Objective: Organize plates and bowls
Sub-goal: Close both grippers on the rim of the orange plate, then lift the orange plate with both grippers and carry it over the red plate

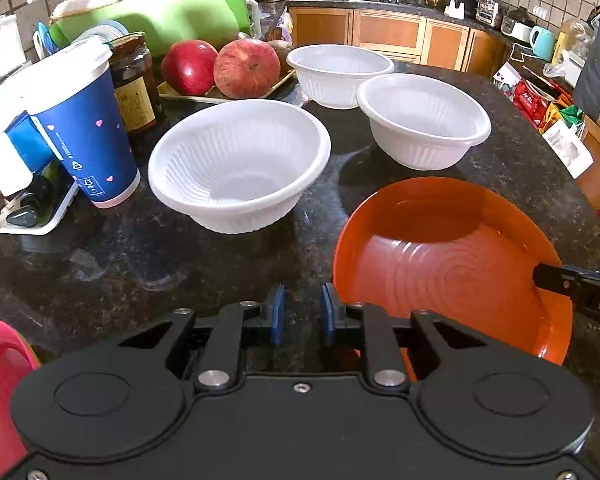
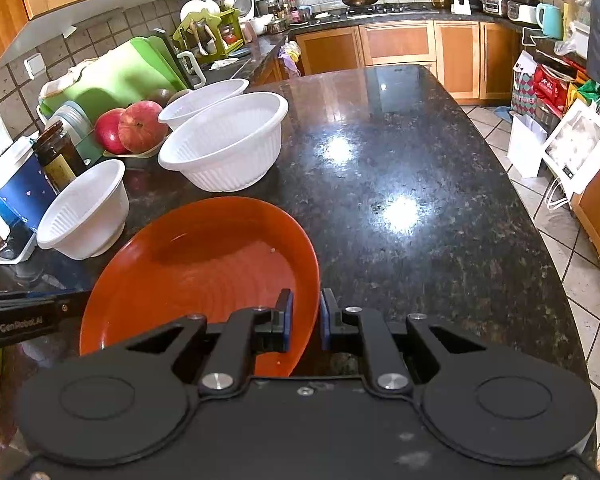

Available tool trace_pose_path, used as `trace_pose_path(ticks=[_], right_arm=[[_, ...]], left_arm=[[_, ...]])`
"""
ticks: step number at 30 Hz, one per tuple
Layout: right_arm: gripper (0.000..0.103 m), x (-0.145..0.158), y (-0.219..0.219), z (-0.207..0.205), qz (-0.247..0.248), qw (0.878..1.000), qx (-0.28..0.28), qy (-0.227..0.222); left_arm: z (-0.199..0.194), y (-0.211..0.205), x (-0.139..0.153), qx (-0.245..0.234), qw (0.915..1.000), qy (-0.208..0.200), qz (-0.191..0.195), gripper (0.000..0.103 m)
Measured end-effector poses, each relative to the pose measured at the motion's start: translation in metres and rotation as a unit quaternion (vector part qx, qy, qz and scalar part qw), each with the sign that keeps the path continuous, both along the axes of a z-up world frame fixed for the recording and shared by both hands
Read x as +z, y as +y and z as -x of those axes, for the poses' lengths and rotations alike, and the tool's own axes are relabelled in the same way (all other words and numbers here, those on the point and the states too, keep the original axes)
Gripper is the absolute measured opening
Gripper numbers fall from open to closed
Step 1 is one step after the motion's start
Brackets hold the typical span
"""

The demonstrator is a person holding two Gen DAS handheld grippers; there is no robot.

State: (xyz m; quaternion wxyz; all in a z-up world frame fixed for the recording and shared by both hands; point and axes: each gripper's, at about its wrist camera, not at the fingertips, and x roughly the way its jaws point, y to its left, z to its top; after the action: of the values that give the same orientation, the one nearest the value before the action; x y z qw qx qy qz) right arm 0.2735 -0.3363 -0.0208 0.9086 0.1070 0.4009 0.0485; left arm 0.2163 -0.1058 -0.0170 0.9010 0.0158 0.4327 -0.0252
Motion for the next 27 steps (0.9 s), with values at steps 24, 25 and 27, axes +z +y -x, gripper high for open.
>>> trace_pose_path(ticks=[24, 25, 27], right_arm=[[0.019, -0.001, -0.001, -0.004, 0.008, 1.000, 0.006, -0.004], [0.019, -0.001, 0.000, -0.004, 0.010, 1.000, 0.007, -0.004], [0.016, -0.001, 0.001, -0.004, 0.010, 1.000, 0.011, -0.004]], left_arm=[[-0.011, -0.014, -0.009, -0.024, 0.9996, 0.011, -0.006, 0.049], [-0.011, -0.014, -0.009, -0.025, 0.9996, 0.011, -0.005, 0.047], [-0.011, -0.015, -0.009, -0.032, 0.9994, 0.012, 0.000, 0.036]])
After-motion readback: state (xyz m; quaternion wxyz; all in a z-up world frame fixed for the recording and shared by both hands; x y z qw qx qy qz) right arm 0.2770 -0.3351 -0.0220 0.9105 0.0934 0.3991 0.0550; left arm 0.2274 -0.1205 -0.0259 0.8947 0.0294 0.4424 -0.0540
